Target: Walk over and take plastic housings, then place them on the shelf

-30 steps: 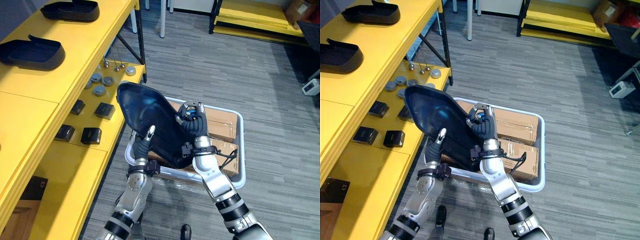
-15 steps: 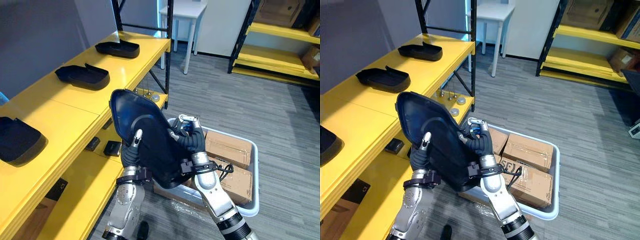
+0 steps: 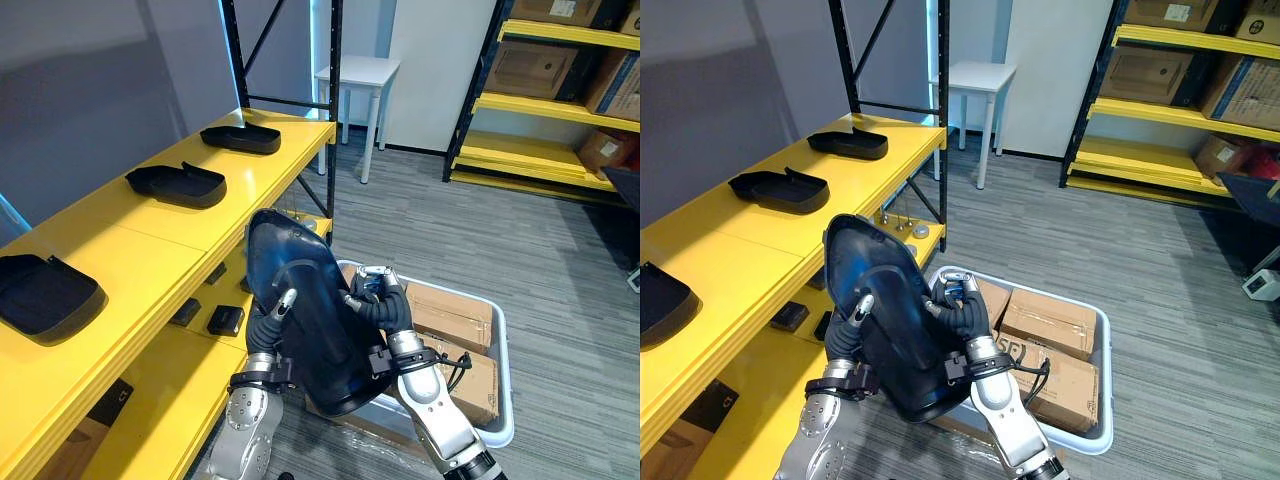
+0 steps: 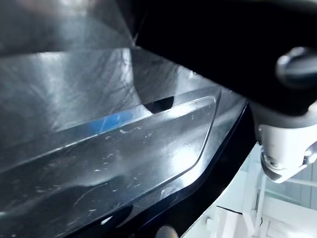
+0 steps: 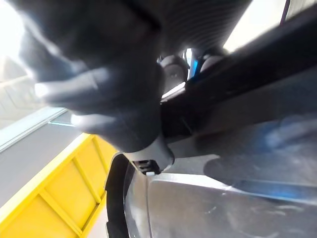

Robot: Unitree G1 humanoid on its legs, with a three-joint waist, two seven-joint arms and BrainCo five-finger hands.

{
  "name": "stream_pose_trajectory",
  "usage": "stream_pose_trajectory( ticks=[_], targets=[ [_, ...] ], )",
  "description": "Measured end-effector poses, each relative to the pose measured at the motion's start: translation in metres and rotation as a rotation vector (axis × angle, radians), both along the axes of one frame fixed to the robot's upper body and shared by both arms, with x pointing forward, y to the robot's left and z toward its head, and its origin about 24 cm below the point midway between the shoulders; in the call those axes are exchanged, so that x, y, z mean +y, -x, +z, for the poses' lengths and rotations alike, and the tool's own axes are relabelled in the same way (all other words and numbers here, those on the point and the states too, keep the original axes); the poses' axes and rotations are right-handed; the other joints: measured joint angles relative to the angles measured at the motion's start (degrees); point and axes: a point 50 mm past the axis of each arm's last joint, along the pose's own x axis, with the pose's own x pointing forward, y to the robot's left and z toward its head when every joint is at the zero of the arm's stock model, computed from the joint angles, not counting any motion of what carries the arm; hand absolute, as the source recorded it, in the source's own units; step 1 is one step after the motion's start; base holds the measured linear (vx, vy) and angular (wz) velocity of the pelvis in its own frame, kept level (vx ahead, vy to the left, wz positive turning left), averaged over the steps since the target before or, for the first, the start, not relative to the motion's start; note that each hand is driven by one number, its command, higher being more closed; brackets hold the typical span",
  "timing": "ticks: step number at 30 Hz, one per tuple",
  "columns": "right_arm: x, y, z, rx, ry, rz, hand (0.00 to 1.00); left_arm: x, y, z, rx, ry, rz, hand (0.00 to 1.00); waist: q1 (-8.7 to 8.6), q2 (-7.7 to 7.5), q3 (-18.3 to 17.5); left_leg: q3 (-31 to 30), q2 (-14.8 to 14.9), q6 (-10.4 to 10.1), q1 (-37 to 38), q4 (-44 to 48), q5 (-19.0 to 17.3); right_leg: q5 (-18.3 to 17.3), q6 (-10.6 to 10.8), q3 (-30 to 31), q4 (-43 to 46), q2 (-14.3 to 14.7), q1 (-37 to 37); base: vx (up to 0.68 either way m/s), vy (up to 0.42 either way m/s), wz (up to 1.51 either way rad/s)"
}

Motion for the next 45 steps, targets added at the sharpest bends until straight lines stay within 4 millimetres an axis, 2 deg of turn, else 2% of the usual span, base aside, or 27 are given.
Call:
stream_pose_trajectory(
  ticks=[10, 19, 23, 24, 25, 26, 27, 28, 30, 32, 33, 35, 40, 45],
  targets=[
    [0.001, 0.001, -0.003, 0.02, 0.002, 0.043, 1.0, 0.007, 0.0, -0.013, 0.043, -0.107, -0.01, 1.0, -0.11, -0.05, -1.05, 0.07, 0.06, 0.02, 0.0, 0.0, 0.01, 0.09, 0.03, 0.14, -0.02, 0.03, -0.04, 0.0, 0.0, 0.0],
    [0.007, 0.004, -0.004, 0.019, 0.019, 0.08, 1.0, 0.012, 0.012, -0.029, 0.09, -0.235, 0.052, 1.0, 0.03, -0.09, -1.83, -0.58, -0.02, 0.07, -0.17, 0.01, 0.06, 0.16, 0.07, -0.37, -0.04, 0.13, 0.15, 0.0, 0.0, 0.04],
    [0.007, 0.004, -0.003, 0.013, 0.019, 0.082, 1.0, 0.009, 0.014, -0.03, 0.095, -0.244, 0.081, 1.0, 0.28, 0.0, -1.87, -3.82, -1.17, 0.32, -1.92, 0.08, 1.04, -0.13, 0.42, -5.25, -0.24, 0.05, 1.26, 0.01, 0.008, 0.59],
    [0.006, 0.004, -0.002, 0.009, 0.019, 0.076, 1.0, 0.008, 0.013, -0.03, 0.093, -0.235, 0.082, 1.0, 0.36, 0.09, -1.92, -2.22, -1.55, 0.4, -3.13, 0.27, 0.73, -0.25, 0.62, -6.87, -0.3, -0.21, 1.37, 0.02, 0.063, 0.94],
    [0.003, 0.003, 0.0, 0.0, 0.016, 0.061, 1.0, 0.003, 0.012, -0.027, 0.084, -0.213, 0.078, 1.0, -0.25, 0.23, -2.02, 4.8, -1.1, 2.48, -5.73, 1.51, -0.74, -0.53, 1.11, -10.13, -0.29, -0.87, 1.59, 0.04, 0.081, 1.1],
    [0.001, 0.002, 0.001, -0.008, 0.019, 0.05, 1.0, 0.0, 0.011, -0.026, 0.078, -0.2, 0.076, 1.0, -0.3, 0.23, -2.03, 9.0, -0.65, 3.37, -6.8, 2.36, -1.26, -0.67, 1.42, -11.57, -0.07, -1.34, 1.55, 0.06, 0.112, 1.27],
    [0.0, 0.001, 0.003, -0.02, 0.032, 0.042, 1.0, -0.003, 0.01, -0.025, 0.079, -0.177, 0.078, 1.0, 0.21, 0.28, -1.99, 16.61, 0.51, 3.81, -7.67, 3.38, -1.37, -1.45, 2.55, -13.21, 0.97, -2.29, 1.31, 0.05, 0.126, 0.92],
    [0.001, 0.001, 0.004, -0.028, 0.039, 0.042, 1.0, -0.002, 0.01, -0.025, 0.082, -0.17, 0.082, 1.0, 1.45, 0.31, -2.17, 19.37, 0.35, 5.0, -7.56, 3.43, -0.36, -2.26, 3.6, -14.13, 1.82, -3.4, 1.67, 0.09, 0.168, 0.64],
    [0.006, 0.0, 0.01, -0.051, 0.033, 0.049, 1.0, 0.001, 0.01, -0.021, 0.068, -0.157, 0.091, 1.0, 2.46, 0.14, -2.28, 19.16, -1.6, 5.18, -6.91, 2.4, 0.08, -3.0, 4.59, -14.04, 2.4, -5.57, 1.87, 0.13, 0.163, 0.29],
    [0.009, -0.001, 0.016, -0.073, 0.029, 0.054, 1.0, 0.002, 0.01, -0.013, 0.04, -0.129, 0.096, 1.0, 2.45, 0.05, -2.37, 19.54, -3.56, 6.14, -5.71, 0.6, 1.08, -3.29, 5.11, -14.23, 2.38, -7.23, 2.54, 0.11, 0.076, 0.16],
    [0.009, -0.002, 0.018, -0.079, 0.025, 0.053, 1.0, 0.003, 0.011, -0.011, 0.031, -0.121, 0.096, 1.0, 2.3, -0.13, -2.45, 20.18, -4.36, 7.5, -5.15, 0.08, 2.06, -3.29, 5.12, -14.03, 2.39, -7.98, 2.82, 0.1, 0.024, 0.03],
    [0.009, -0.002, 0.018, -0.079, 0.024, 0.053, 1.0, 0.002, 0.01, -0.011, 0.033, -0.108, 0.087, 1.0, 1.98, -0.4, -2.5, 20.82, -5.12, 8.01, -4.48, 0.09, 2.14, -3.23, 5.16, -13.74, 2.41, -8.82, 3.29, 0.12, 0.008, -0.03],
    [0.009, -0.002, 0.017, -0.075, 0.024, 0.052, 1.0, 0.002, 0.01, -0.011, 0.034, -0.095, 0.074, 1.0, 1.97, -1.03, -2.35, 23.18, -3.87, 8.05, -2.9, 0.06, 2.18, -3.06, 5.41, -10.97, 2.41, -8.12, 3.32, 0.02, -0.042, -0.26],
    [0.003, 0.003, 0.016, -0.075, 0.015, 0.039, 1.0, -0.003, 0.011, -0.01, 0.028, -0.094, 0.051, 1.0, 1.22, -1.12, -2.29, 24.77, -1.93, 7.87, -2.55, 0.03, 2.24, -2.84, 4.87, -9.16, 2.31, -6.82, 2.4, -0.05, -0.08, -0.24]
  ],
)
